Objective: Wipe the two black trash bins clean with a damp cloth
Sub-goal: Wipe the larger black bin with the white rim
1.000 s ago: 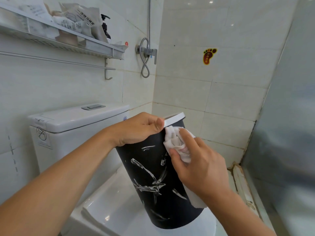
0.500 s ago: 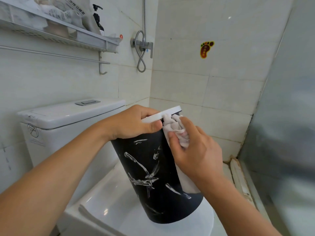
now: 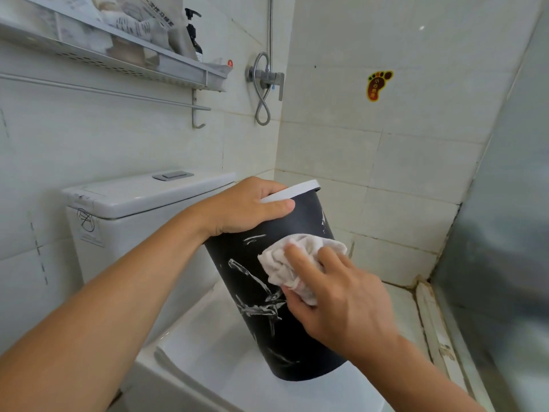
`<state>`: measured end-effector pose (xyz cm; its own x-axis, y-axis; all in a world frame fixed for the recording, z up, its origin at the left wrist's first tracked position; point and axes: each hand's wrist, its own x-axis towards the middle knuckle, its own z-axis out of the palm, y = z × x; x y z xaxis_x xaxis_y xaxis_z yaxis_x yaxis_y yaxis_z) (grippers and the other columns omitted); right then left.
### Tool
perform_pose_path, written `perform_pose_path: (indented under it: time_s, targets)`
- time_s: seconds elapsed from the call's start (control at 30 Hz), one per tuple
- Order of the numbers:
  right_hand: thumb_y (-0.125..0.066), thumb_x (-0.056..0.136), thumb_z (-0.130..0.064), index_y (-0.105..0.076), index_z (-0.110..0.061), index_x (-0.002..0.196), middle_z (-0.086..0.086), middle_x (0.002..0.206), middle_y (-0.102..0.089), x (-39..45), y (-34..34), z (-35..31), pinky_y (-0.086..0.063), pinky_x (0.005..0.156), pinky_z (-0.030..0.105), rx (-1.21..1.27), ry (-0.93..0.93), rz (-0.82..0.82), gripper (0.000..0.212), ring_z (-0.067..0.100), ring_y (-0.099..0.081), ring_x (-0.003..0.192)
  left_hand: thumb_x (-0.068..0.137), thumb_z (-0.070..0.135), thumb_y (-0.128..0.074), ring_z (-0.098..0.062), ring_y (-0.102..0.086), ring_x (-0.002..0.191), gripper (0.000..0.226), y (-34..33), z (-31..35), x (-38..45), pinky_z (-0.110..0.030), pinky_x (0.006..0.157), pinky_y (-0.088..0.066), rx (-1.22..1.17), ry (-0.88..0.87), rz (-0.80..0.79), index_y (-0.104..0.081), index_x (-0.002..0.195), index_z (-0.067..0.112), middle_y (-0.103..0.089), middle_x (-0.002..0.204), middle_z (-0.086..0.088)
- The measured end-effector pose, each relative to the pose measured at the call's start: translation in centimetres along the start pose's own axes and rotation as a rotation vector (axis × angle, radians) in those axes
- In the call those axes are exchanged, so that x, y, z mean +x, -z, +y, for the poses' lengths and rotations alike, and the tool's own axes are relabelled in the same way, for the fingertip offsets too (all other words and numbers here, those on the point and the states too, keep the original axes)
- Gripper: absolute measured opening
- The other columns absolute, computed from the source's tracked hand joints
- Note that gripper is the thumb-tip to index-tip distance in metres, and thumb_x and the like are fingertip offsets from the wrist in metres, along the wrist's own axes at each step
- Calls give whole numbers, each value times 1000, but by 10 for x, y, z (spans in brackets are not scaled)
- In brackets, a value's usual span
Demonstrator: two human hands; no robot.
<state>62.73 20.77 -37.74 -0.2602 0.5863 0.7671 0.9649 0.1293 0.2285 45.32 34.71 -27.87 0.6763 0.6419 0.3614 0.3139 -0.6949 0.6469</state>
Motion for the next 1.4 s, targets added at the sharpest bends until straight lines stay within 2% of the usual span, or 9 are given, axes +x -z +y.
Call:
perform_pose_path:
  time_s: [0.07,0.17,0.4,0.63,0.8,0.97,1.13,1.27,1.4]
  targets:
    - [-71,89,-50,-65,-27,128,0,86,-54,10,2,0,-34,40,28,-9,-76,34,45,24,-53,64,106,33,-59,-15,-62,79,30,-1,0,1,-49,80,-54,6,-2,0,-70,109,6,-73,97,-18]
    - [-67,93,-53,-63,-28,131,0,85,-54,22,7,2,-42,41,32,11,-196,66,46,21,-52,64,106,32,-59,-10,-61,79,32,-5,5,3,-34,79,-51,8,-29,-29,-68,103,2,-71,90,-14]
    - [-68,85,-52,-62,-32,124,-8,84,-51,-10,10,-2,-42,38,31,53,8,-102,44,20,-54,66,105,39,-58,-16,-54,75,37,-4,-1,4,-38,74,-45,47,-12,-9,-66,111,3,-63,86,-13]
    - [-62,91,-58,-60,-33,131,-3,90,-59,16,12,8,-47,44,33,118,-276,43,48,21,-57,66,100,27,-69,-3,-61,78,5,-7,6,2,-20,74,-48,53,-65,-9,-73,102,26,-73,95,1]
    - [-72,81,-53,-67,-32,124,-6,88,-52,-8,9,3,-35,40,26,77,0,-17,49,22,-55,65,101,27,-66,-5,-57,77,8,-2,2,-1,-25,75,-46,48,-40,-22,-71,106,23,-69,95,-4]
    - [-60,85,-63,-58,-43,130,-11,97,-65,-5,5,28,-57,57,38,293,-391,35,49,20,-66,75,103,27,-65,-4,-60,75,6,7,2,-3,-27,76,-47,57,-6,-64,-70,103,29,-66,84,16]
    - [-57,85,-65,-56,-46,130,-18,91,-61,-16,0,23,-55,55,31,348,-467,5,50,7,-62,70,97,20,-63,-29,-68,94,10,6,16,4,-45,83,-54,270,73,-12,-67,104,14,-70,98,-6]
    - [-60,84,-66,-57,-43,133,-21,96,-65,-14,1,23,-57,63,31,373,-477,7,54,5,-65,78,93,50,-67,-15,-64,88,24,-7,15,6,-40,82,-55,372,34,104,-65,105,29,-69,95,7]
    - [-74,79,-62,-64,-39,124,-24,92,-71,2,5,48,-55,77,34,466,-679,73,51,5,-70,88,88,52,-74,-10,-68,92,22,0,5,5,-44,88,-58,253,36,102,-69,105,39,-73,100,12]
